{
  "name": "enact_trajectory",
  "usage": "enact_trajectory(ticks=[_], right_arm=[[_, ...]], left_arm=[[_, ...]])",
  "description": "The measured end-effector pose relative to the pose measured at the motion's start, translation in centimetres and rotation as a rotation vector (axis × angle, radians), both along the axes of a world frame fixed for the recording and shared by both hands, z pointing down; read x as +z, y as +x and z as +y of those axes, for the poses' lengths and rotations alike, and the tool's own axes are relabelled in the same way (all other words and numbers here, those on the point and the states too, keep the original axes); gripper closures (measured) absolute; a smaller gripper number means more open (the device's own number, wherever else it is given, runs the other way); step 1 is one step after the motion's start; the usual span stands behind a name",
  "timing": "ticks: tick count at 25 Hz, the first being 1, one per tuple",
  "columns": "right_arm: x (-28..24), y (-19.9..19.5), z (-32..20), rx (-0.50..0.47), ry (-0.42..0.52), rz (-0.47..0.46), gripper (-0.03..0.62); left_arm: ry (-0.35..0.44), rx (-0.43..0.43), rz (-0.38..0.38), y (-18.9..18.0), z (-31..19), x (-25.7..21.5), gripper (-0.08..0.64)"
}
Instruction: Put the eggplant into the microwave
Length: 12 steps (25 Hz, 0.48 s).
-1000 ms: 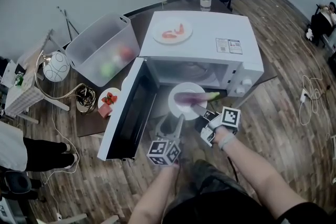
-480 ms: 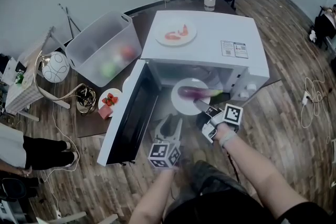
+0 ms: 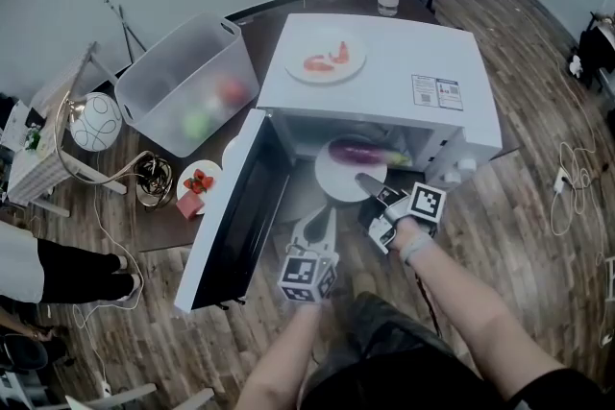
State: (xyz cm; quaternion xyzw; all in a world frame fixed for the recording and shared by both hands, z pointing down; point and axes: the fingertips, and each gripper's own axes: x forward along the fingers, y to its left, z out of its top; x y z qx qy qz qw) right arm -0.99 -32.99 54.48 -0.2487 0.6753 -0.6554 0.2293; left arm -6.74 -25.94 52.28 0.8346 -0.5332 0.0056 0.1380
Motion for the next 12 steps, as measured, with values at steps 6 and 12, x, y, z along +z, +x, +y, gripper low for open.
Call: enact_trajectory(ticks=[6, 12], right_arm=[[0.5, 0.4, -1.5, 0.028, -0.003, 0.017, 0.577], [0.7, 0.2, -2.2, 0.050, -0.018, 0.030, 0.577]], left_arm=[[-0.006, 0.015, -0.002, 0.8, -1.2, 0.4, 0.571], [-0.002, 0.026, -0.011, 1.4, -2.2, 0.2, 0.571]])
